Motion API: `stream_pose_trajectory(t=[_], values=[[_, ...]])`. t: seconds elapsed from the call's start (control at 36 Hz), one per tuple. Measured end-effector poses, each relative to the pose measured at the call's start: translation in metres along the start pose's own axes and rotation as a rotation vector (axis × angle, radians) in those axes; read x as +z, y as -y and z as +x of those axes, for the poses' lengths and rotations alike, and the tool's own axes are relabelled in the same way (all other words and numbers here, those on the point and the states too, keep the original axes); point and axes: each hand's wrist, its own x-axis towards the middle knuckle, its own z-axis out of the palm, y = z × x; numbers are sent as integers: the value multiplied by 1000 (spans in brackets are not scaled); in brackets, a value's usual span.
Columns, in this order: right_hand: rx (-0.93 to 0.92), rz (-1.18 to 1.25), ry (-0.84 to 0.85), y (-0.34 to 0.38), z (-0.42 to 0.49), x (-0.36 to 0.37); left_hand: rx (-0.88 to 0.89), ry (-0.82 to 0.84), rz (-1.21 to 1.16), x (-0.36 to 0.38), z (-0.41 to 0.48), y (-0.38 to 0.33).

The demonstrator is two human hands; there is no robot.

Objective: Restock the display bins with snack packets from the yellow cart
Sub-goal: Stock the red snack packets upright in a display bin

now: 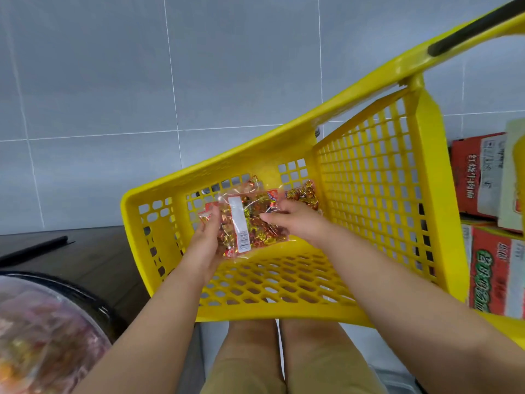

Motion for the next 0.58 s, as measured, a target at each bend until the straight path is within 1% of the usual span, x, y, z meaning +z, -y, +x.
stream_pose_trajectory(t=[0.08, 0.19, 0.25, 0.31, 0.33, 0.36, 0.39, 0.42, 0.44, 0.47, 0.5, 0.58], values=[[-95, -43, -28, 5, -1, 16, 9, 38, 14, 2, 3, -2], [-179, -92, -13, 7, 1, 35, 41, 29, 86, -10, 4, 3], [-138, -115, 45, 8, 3, 35, 28, 11, 70, -14, 6, 6], [-62, -15, 108, 6, 10, 27, 6, -9, 32, -17, 9, 7], [-29, 74, 77, 3, 15, 21, -2, -27, 17, -19, 11, 8], [-25, 101, -27, 0, 21, 14, -8, -47, 2, -20, 13, 10], [-41, 16, -173, -6, 29, 5, -23, -64, -10, -23, 15, 12], [-50, -169, -313, -13, 37, -5, -41, -78, -21, -24, 17, 13], [-45, -392, -407, -21, 44, -14, -59, -91, -25, -26, 17, 13], [-33, -609, -436, -27, 49, -21, -79, -100, -30, -28, 17, 14], [-25, -784, -420, -34, 54, -27, -98, -105, -38, -30, 18, 15], [-34, -1131, -312, -44, 63, -35, -135, -122, -72, -37, 18, 19]])
